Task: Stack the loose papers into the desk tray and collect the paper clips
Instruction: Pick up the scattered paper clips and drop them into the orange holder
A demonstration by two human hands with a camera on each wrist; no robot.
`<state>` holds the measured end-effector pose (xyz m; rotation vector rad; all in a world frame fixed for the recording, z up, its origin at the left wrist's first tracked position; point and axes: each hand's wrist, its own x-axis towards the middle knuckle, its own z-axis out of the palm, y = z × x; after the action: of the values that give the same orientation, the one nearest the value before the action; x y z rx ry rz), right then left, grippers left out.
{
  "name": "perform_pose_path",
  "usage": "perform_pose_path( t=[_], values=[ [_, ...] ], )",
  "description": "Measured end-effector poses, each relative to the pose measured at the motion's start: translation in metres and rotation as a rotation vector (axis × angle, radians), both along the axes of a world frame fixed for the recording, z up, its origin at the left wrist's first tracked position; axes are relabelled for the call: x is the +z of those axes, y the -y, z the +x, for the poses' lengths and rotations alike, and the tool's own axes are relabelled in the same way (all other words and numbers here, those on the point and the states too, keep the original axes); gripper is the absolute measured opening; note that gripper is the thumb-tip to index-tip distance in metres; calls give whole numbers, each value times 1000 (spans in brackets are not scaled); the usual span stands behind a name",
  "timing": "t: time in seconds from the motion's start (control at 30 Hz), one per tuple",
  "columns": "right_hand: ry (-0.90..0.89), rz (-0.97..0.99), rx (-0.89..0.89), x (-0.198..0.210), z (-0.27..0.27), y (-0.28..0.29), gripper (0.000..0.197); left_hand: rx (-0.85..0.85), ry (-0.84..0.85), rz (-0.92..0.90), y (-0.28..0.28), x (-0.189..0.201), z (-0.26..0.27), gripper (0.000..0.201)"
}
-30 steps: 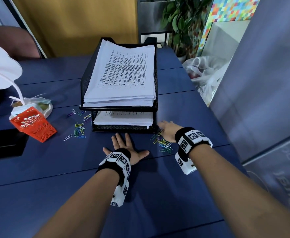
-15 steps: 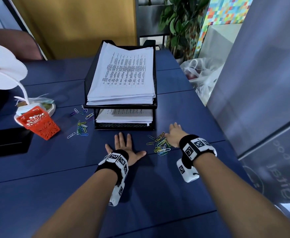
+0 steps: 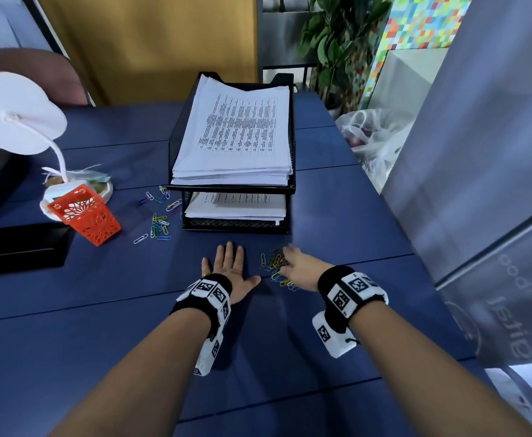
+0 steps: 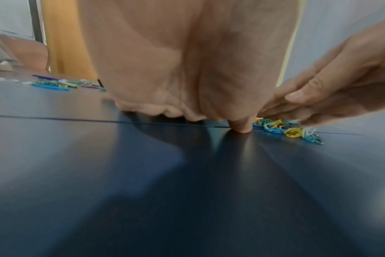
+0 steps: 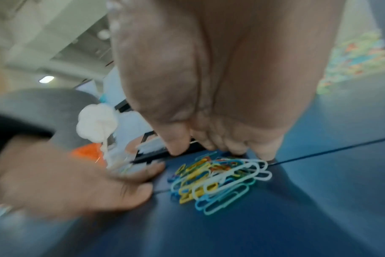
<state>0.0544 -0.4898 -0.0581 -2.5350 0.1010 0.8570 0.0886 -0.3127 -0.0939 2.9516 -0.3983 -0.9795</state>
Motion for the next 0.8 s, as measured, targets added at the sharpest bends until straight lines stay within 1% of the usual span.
perform_pose_path(
  t=[0.03,0.1,0.13,0.2,0.43,0.5,0.57,0.67,0.73,0.8],
  values=[
    [26,-5,-60,0,1,4,62,-13,0,-7,-3,0,-1,84],
    [36,-87,-181,-6,-2,9,67,-30,-10,-16,-9,1,-5,84],
    [23,-123,-216,-10,-5,7,69,-34,-11,-17,-12,1,-8,85],
    [14,-131,-247,-17,-12,-6,71,-38,6,-16,-16,-1,-13,85],
    [-10,-44,-169,-17,-27,-61,72,-68,21,-17,-29,-2,-25,83],
    [9,-14,-186,-13,-25,-63,73,-89,22,-18,-35,-1,-28,83],
    [51,-21,-243,-11,-18,-57,74,-97,18,-17,-43,0,-31,85],
    [57,-81,-281,-7,-6,-46,73,-41,12,23,-56,4,-37,90],
    [38,-100,-250,-6,0,-48,70,10,14,45,-64,5,-40,93],
    [26,-117,-177,-7,2,-57,66,28,5,21,-72,5,-43,98]
  ],
)
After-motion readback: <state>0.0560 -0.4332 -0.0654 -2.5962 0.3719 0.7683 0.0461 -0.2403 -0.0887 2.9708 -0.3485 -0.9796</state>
